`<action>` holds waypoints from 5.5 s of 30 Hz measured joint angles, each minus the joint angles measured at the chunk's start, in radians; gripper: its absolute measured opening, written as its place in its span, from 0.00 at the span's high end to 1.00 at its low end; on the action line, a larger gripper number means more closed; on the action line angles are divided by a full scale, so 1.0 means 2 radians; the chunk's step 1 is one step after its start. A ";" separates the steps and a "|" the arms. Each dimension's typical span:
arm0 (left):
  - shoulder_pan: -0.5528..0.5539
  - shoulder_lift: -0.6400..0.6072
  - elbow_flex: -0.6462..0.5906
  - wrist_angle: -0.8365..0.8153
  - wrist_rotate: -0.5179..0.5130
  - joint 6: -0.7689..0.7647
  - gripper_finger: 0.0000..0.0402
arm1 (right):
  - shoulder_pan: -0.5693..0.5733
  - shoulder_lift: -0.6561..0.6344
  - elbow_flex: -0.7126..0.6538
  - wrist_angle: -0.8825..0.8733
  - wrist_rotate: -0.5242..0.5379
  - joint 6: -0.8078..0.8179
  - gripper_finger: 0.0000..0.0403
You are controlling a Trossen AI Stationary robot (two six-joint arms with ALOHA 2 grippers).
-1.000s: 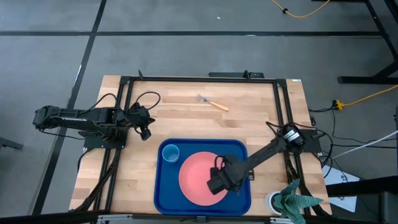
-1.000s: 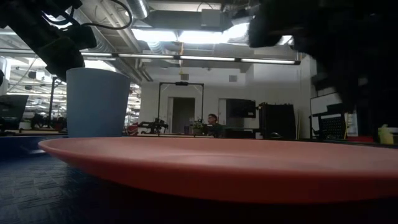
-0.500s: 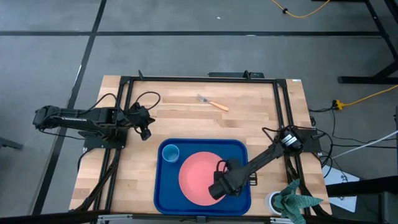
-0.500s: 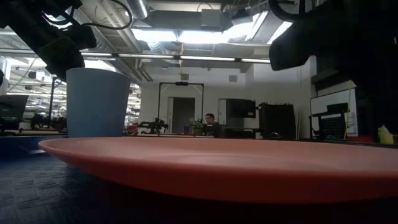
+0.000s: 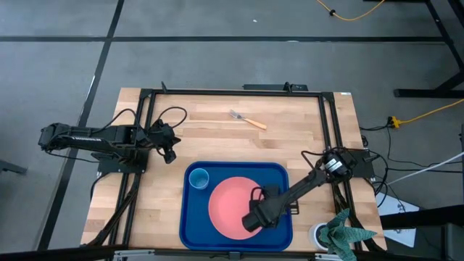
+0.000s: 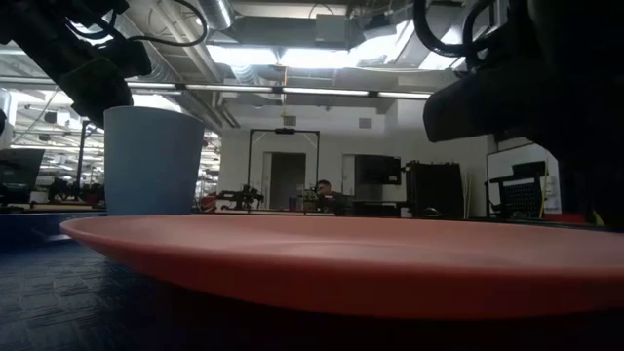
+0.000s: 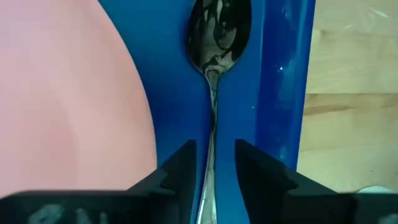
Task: Pick and place plate/cup/fork/spoon on tray
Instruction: Adjust the pink plate and blue cup on the blue tray, then put the orange fork on the blue serving tray between the pink plate and black spoon
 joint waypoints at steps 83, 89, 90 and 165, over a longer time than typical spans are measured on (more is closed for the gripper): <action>0.000 0.000 0.000 -0.001 0.000 0.025 1.00 | -0.140 -0.024 0.000 0.448 0.144 -0.531 0.72; 0.000 0.000 0.000 -0.002 0.000 0.025 1.00 | -0.129 -0.002 0.000 0.477 0.123 -0.523 0.72; 0.000 0.000 0.000 -0.002 0.000 0.026 1.00 | -0.128 -0.001 -0.001 0.483 0.123 -0.523 0.72; 0.000 0.000 0.000 0.003 0.000 0.051 1.00 | -0.468 -0.055 0.003 0.151 0.100 -1.044 0.72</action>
